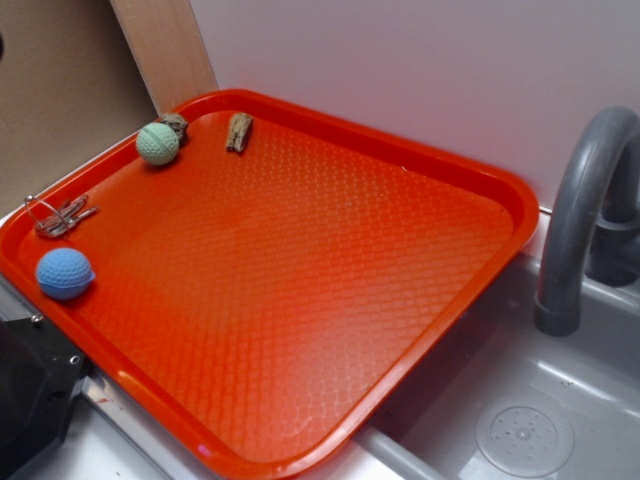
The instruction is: Grab the silver keys.
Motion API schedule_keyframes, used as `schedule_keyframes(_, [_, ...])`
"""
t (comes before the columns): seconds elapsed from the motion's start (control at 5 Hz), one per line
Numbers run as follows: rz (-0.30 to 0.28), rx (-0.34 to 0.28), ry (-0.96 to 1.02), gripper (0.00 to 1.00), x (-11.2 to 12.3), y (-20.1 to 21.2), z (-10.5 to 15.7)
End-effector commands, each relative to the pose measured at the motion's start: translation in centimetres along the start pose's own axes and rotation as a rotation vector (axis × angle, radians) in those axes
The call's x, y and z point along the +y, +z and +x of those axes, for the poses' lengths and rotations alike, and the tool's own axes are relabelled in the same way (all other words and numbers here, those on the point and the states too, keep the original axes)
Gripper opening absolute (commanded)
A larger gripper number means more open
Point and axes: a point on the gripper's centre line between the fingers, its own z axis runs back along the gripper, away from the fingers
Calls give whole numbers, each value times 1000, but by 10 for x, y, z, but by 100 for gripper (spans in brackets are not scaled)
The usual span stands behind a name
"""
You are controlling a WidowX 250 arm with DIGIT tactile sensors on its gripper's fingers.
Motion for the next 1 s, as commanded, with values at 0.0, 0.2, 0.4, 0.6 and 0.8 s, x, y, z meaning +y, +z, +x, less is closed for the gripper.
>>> schedule_keyframes(0.0, [0,0,0,100,0,0,0])
schedule_keyframes(0.2, [8,36,-182,100,34,-9,20])
schedule_keyframes(0.4, [-46,117,-424,100,61,-18,42])
schedule_keyframes(0.6, [21,281,-677,100,84,-21,48])
schedule_keyframes(0.8, [83,368,-927,100,94,-39,42])
